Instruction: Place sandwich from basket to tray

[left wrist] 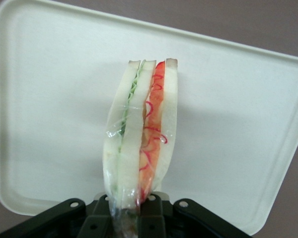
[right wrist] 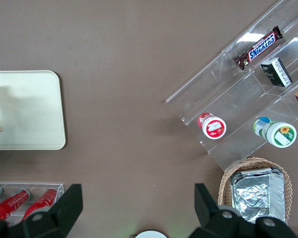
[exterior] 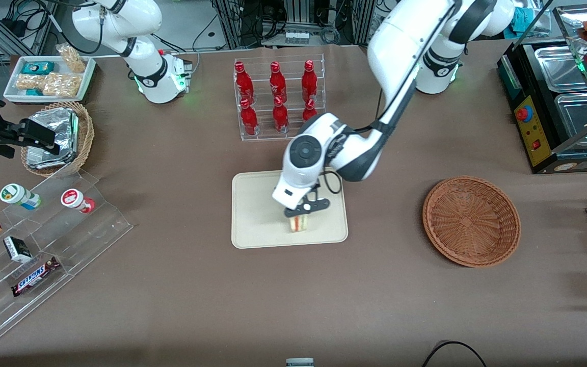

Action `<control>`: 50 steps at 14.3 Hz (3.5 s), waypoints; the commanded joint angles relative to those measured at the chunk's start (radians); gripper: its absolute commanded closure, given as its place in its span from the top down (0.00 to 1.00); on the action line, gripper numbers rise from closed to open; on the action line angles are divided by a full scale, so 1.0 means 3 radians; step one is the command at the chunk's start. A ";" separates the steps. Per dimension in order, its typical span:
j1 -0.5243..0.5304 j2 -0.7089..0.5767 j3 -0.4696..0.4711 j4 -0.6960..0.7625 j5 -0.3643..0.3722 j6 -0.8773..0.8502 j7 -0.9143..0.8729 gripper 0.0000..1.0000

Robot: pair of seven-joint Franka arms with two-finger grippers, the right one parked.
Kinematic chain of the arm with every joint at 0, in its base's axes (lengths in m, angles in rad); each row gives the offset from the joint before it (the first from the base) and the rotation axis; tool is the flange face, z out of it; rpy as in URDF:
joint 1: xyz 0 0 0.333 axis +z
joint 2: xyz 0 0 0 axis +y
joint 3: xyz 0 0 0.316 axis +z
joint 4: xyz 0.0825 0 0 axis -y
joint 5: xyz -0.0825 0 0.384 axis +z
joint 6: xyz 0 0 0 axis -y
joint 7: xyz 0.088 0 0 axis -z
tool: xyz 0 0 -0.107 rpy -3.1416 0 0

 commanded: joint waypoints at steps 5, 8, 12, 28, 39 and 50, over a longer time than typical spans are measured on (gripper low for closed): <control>-0.0232 0.0238 0.0053 0.0209 0.0225 -0.0035 -0.0212 0.03; -0.0278 0.0253 0.0053 0.0204 0.0235 -0.0035 -0.0233 0.27; -0.0263 0.0218 0.0079 0.0209 0.0240 -0.0050 -0.0228 1.00; 0.0677 -0.1520 0.0309 -0.1032 0.0230 -0.1103 0.0849 1.00; 0.1904 -0.2457 0.0136 -0.1274 0.0230 -0.1772 0.3151 1.00; 0.2693 -0.2564 -0.0233 -0.0747 0.0230 -0.1957 0.3331 1.00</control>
